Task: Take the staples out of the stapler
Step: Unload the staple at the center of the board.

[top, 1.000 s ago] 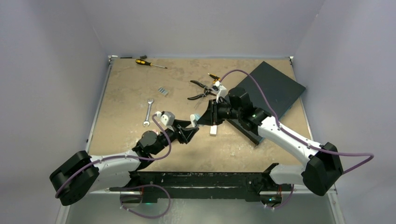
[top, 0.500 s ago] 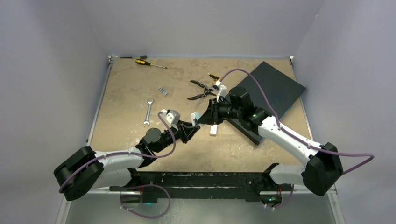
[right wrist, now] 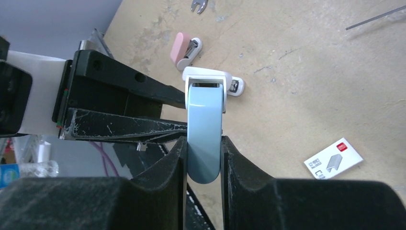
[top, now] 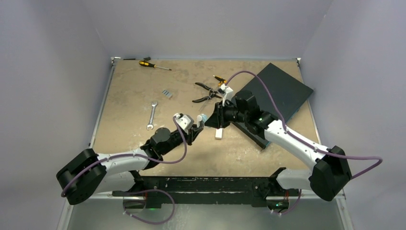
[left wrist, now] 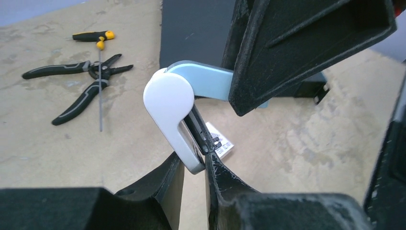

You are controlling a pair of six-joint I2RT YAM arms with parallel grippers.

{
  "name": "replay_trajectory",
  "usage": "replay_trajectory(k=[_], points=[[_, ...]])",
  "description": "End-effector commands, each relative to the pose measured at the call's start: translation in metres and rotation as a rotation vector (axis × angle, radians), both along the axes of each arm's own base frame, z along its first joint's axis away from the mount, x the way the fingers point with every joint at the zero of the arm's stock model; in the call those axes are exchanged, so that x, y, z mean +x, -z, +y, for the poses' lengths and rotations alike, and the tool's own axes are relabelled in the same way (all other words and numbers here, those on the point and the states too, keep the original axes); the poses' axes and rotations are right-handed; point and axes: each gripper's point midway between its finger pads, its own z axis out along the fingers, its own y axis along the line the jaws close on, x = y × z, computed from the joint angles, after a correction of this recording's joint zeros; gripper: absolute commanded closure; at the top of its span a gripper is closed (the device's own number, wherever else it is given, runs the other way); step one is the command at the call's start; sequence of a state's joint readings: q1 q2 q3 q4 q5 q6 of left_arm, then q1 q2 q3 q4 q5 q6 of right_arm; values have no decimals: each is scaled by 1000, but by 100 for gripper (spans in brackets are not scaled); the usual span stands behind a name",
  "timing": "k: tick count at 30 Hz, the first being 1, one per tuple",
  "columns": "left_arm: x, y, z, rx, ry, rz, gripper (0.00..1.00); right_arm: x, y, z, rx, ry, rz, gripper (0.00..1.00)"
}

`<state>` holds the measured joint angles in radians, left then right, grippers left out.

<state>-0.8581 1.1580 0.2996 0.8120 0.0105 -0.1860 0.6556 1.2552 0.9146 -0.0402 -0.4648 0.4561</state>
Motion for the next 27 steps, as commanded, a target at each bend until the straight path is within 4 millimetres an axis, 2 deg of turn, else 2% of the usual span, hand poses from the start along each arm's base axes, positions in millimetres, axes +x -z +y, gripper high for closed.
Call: replay_trajectory(k=[1, 4, 11, 19, 27], points=[[21, -11, 10, 130, -61, -230, 100, 3, 19, -1, -33, -35, -98, 100], [32, -4, 12, 217, -87, -291, 100, 7, 26, 0, -21, -31, -136, 100], [54, 15, 1, 430, -60, -403, 100, 24, 42, -5, -83, 8, -203, 100], [75, 28, 1, 567, -62, -449, 100, 29, 66, -18, -170, 62, -173, 100], [81, 33, 14, 626, -70, -475, 100, 13, 71, -18, -165, 26, -102, 100]])
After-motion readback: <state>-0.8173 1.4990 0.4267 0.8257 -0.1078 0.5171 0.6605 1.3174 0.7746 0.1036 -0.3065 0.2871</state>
